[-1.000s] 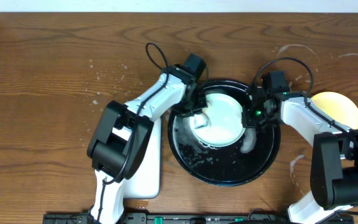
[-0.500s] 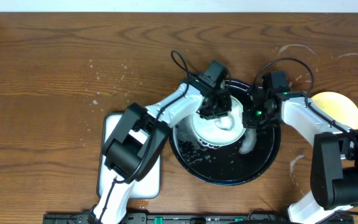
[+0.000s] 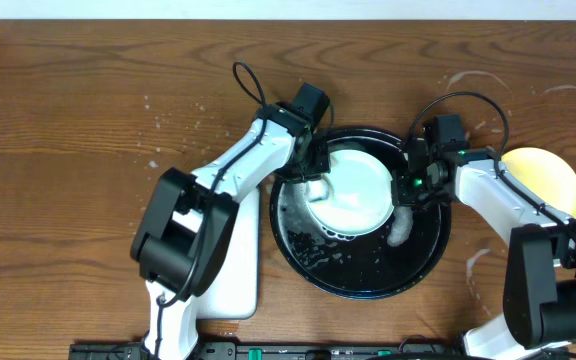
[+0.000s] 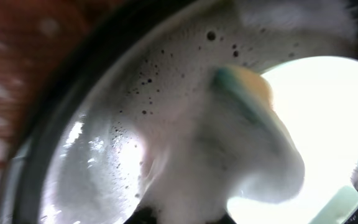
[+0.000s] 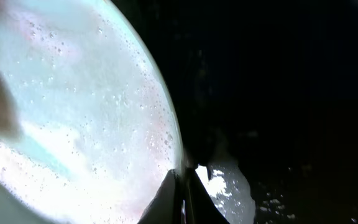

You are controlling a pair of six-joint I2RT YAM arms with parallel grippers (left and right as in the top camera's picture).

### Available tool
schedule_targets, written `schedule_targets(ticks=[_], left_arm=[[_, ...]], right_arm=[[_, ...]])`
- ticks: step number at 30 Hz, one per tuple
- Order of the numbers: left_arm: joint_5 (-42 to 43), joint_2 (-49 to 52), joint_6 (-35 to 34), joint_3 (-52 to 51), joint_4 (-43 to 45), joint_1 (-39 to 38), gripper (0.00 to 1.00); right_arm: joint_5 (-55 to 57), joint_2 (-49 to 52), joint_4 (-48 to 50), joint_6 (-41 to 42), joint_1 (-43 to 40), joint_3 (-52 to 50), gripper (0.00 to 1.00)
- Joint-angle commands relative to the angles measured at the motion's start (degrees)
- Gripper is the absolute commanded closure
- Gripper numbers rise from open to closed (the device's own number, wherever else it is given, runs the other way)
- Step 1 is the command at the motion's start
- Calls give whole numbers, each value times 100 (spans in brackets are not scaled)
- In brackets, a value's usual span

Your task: Clean dirty plates on tray and stack at the side

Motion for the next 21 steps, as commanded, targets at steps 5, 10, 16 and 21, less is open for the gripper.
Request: schedule_targets(ticks=[5,10,16,21], left_arm=[[-214,-1513,243,-66,-365,227,92],[-859,-2752,518,-68,-1681,308,92],[-2059,-3056,509,-212,-3333,400,92],[-2177,-3056,304,-1327,-3080,511,92]], right_arm=[[535,-334,-129,-118,-39,-109,99],[555,-337,-168,-142,-39,-111,96],[555,-35,-63,-140,-39,-111,91],[435,525,79,-140,-39,-111,94]])
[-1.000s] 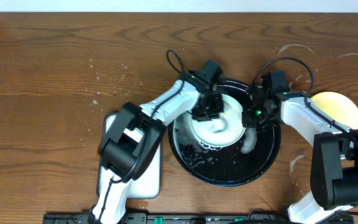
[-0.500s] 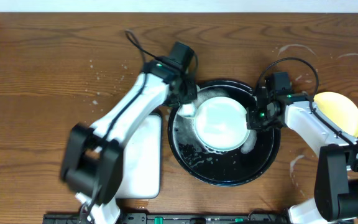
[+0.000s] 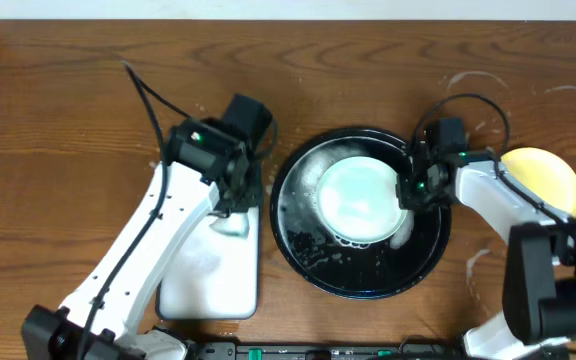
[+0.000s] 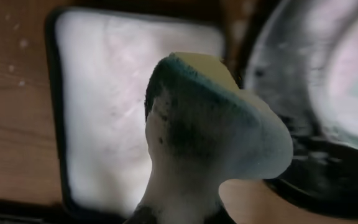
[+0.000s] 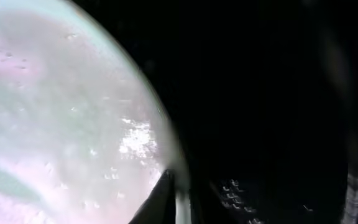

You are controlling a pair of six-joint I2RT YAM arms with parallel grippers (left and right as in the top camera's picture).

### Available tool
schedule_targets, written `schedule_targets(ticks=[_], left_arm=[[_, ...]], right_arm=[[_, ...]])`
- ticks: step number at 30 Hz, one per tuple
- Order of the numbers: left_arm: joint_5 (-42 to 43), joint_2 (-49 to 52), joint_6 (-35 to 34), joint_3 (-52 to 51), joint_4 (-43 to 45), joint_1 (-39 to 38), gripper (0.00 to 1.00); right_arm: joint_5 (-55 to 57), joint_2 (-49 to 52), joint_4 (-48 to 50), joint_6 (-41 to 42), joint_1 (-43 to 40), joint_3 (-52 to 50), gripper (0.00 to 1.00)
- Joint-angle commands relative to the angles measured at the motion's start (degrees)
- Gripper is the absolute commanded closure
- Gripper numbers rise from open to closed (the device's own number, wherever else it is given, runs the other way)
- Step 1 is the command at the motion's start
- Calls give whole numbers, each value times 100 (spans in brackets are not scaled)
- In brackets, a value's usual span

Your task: Clean dirty plates on tray and stack at the side

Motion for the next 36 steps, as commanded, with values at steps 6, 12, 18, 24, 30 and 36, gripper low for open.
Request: schedule_targets(ticks=[6,12,18,24,30,36], left_arm=[[-328,46,-111,-1766,979,758,91],[-328,46,-107,-2033,1287,975,29],[-326,46,-109,-2033,1307,975,21],[-323,46,-109,-2033,1307,975,20],[-326,46,-109,-2033,1307,975,19],[-326,46,-109,-2033,1307,975,19]], right_arm=[[120,70,-129,-74,-2,-52,99],[1580,-1836,-778,251,402,-50,99],[3449,-2872,-953,295,1421,-50,99],[5128,-3038,-999,258,2509,-50,99],[6951,-3064,-955,-481,3919,-50,99],[7858,-3064,-850,-1108,4588,-50,99]])
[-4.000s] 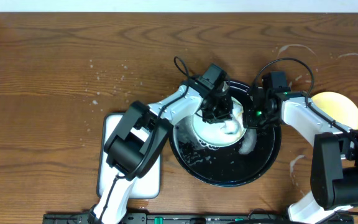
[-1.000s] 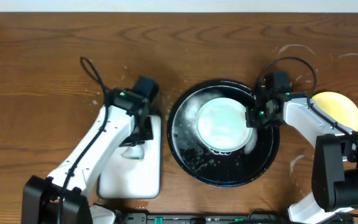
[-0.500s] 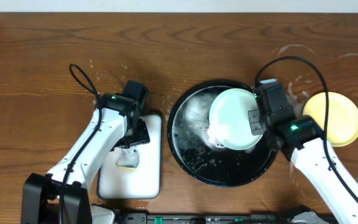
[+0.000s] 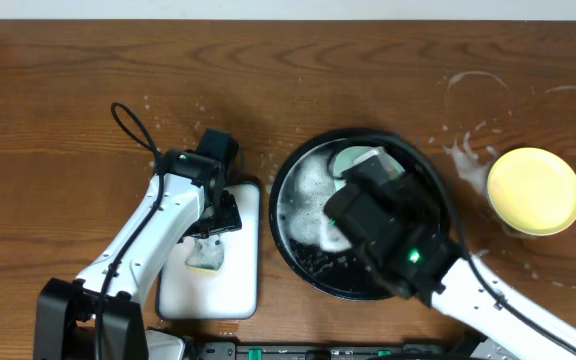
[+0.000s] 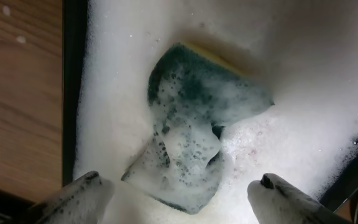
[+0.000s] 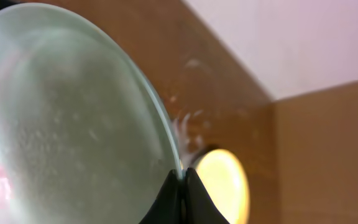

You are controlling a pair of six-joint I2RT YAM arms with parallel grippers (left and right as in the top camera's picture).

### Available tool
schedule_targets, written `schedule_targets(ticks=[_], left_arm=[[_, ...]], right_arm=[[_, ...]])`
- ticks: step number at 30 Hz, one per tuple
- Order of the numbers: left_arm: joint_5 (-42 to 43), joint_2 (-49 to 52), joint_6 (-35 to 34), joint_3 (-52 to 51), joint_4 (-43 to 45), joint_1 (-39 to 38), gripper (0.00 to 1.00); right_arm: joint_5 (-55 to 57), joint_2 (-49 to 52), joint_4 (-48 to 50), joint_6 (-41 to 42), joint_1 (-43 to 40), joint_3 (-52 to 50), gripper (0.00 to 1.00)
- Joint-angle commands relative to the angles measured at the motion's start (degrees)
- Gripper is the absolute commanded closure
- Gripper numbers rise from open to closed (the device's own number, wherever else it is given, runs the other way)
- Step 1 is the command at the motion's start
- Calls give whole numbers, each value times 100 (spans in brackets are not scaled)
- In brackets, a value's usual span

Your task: Clean dirty plates on tray and stack at the side

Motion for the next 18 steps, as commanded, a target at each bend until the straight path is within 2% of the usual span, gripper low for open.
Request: schedule_targets(ticks=[1,13,18], left_arm=[[-76,-20,-24,-44,-15,26,19],[-76,-20,-24,-44,-15,24,19],[-74,-20,-24,-44,-15,26,19]], right_arm=[[1139,-98,92,-619,315,35,99],[1150,-98,472,-1696,463,35,99],[1152,-98,535,-1818,463,35,99]])
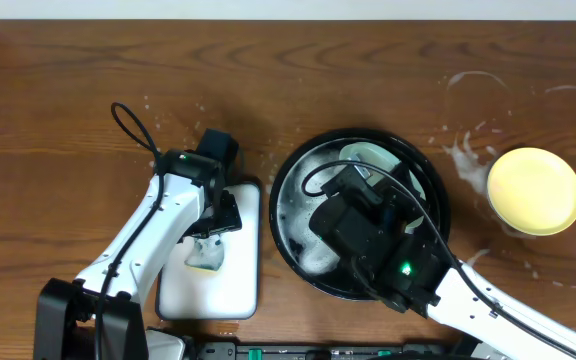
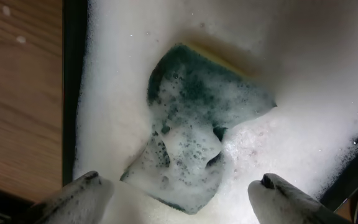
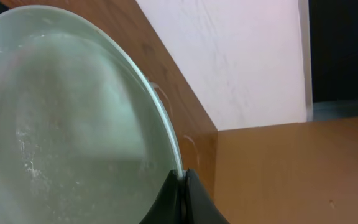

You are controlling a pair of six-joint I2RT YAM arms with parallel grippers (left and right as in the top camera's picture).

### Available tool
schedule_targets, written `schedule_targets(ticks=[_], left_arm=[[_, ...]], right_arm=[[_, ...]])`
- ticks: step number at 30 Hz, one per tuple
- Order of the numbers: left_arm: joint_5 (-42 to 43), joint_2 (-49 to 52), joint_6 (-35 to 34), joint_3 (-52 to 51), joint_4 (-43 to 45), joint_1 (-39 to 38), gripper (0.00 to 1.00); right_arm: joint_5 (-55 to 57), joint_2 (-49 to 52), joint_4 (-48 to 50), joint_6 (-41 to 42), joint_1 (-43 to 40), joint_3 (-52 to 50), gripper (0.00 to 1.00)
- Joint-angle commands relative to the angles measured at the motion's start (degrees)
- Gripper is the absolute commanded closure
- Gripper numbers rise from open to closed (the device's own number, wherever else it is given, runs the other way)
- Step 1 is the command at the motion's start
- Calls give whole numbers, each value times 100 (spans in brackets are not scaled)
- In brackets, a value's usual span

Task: Clean dirty plates on tray and stack at the side
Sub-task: 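Tilt the green plate upward by its rim with the right gripper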

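A pale green plate [image 3: 73, 124] stands tilted up on edge, and my right gripper [image 3: 182, 177] is shut on its rim. From overhead only a sliver of that plate [image 1: 360, 156] shows past the raised right arm, above the round black tray [image 1: 280, 210]. The green and yellow sponge [image 2: 197, 124] lies in foam in the white soap tray [image 1: 243, 290]. My left gripper [image 2: 179, 180] hangs open just over the sponge, its foamy fingers [image 2: 82, 196] apart on either side.
A yellow plate [image 1: 535, 190] sits on the table at the right, with foam smears [image 1: 465, 155] beside it. Suds and dark specks lie in the black tray. A wall stands behind the table's far edge.
The right gripper has turned the pale green plate further up, so the wall fills its view and the yellow plate has left it. The left gripper and sponge have not moved.
First my left gripper held the sponge against the plate in the black tray while the right held its rim. Then the left carried the sponge over the white soap tray. Later the sponge lay there with the left open, and the right holds the plate raised.
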Motion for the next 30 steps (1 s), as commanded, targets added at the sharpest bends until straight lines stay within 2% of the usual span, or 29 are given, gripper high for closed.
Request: schedule_targets(ticks=[1,30], left_arm=[[-74,-20,-24,-44,-15,24,19],[-74,-20,-24,-44,-15,26,18]], right_arm=[[225,-96,24,-214,52,35,99],[227,-96,555,72,44,35,99]])
